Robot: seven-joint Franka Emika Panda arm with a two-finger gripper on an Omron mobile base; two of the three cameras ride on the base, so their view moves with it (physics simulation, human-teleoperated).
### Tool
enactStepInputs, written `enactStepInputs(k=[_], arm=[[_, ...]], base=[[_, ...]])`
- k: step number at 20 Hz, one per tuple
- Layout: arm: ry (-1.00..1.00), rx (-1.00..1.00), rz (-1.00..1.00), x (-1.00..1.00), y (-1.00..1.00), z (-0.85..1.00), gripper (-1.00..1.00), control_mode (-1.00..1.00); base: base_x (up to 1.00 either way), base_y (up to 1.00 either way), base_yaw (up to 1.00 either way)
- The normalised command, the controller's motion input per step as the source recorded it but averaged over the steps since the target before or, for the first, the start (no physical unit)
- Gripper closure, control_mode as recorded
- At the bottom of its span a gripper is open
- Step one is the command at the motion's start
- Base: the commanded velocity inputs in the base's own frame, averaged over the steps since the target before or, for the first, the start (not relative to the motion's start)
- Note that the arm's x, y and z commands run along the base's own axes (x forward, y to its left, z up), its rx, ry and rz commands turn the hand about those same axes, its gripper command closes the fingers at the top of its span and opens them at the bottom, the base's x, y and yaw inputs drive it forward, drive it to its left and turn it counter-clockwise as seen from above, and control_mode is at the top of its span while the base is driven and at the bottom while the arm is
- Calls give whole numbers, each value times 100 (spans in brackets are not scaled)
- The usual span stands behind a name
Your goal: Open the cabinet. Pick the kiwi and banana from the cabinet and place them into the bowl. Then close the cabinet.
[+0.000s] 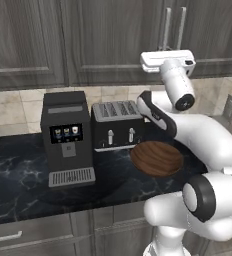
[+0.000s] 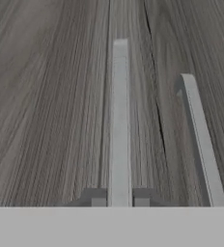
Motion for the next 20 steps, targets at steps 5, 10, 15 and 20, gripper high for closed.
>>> enactStepInputs(k=[5, 10, 15, 20], arm=[[0, 0, 0, -98, 65, 76, 100, -100], [2, 0, 0, -100, 79, 72, 100, -100], [10, 0, 0, -100, 98, 61, 100, -100], [14, 0, 0, -100, 100, 50, 100, -100]], base=[[0, 0, 0], [0, 0, 0], [0, 0, 0], [0, 0, 0]])
